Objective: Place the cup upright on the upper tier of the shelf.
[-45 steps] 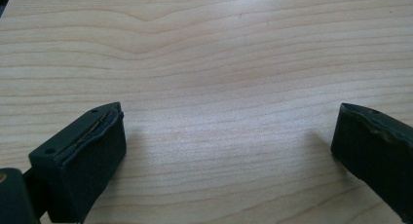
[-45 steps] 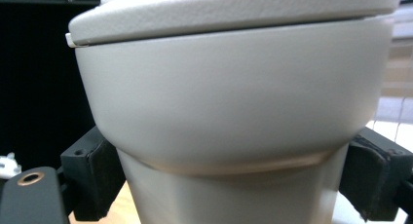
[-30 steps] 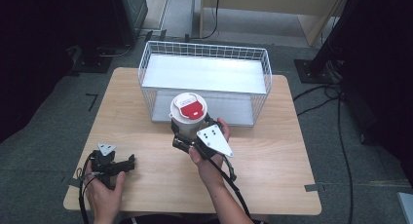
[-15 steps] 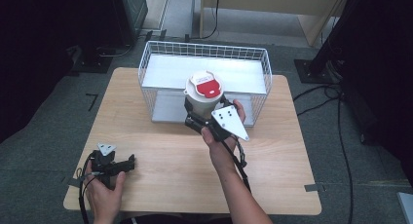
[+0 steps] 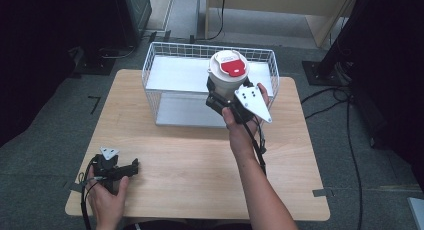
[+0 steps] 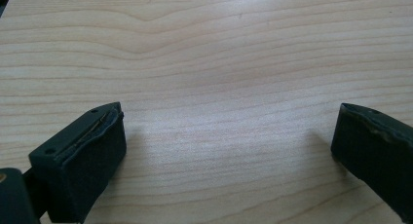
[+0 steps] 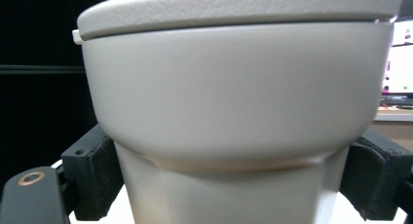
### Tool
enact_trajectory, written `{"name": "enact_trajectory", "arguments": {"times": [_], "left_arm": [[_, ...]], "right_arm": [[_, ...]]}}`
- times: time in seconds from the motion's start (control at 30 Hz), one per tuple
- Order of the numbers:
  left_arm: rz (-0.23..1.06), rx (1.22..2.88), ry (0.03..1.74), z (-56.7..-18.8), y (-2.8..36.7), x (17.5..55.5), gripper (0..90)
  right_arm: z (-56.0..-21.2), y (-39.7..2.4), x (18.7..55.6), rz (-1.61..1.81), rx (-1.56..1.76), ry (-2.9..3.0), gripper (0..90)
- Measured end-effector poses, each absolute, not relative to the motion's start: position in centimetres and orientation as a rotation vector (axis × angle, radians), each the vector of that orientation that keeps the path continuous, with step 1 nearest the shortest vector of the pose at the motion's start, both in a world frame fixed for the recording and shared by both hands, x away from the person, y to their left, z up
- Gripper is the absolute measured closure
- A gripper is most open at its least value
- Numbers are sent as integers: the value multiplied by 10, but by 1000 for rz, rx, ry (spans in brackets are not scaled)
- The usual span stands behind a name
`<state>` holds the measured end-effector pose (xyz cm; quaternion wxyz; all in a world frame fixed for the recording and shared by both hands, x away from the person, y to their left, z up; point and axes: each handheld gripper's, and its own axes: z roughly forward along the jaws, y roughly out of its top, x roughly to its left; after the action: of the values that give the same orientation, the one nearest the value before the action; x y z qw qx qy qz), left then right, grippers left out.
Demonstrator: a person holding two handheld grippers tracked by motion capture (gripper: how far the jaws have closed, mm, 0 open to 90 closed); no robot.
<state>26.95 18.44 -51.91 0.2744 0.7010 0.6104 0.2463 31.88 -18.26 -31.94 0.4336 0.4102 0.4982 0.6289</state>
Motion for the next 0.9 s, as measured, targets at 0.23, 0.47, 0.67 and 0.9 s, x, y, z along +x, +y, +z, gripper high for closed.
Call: {"name": "enact_trajectory", "arguments": {"times": [0.23,0.47,0.67,0.9], "left_arm": [[663,1884,1641,-519,184,269,0],[662,1885,1641,-519,184,269,0],[662,1885,1641,-519,184,269,0],[662,1885,1641,-519,184,269,0]], "right_arm": [[-312,-192,344,1516,1035,1237,112],[-309,-199,374,1482,1079,1235,112],[-311,-199,393,1463,1118,1248,112],[-314,-193,409,1427,1136,1277,112]]}}
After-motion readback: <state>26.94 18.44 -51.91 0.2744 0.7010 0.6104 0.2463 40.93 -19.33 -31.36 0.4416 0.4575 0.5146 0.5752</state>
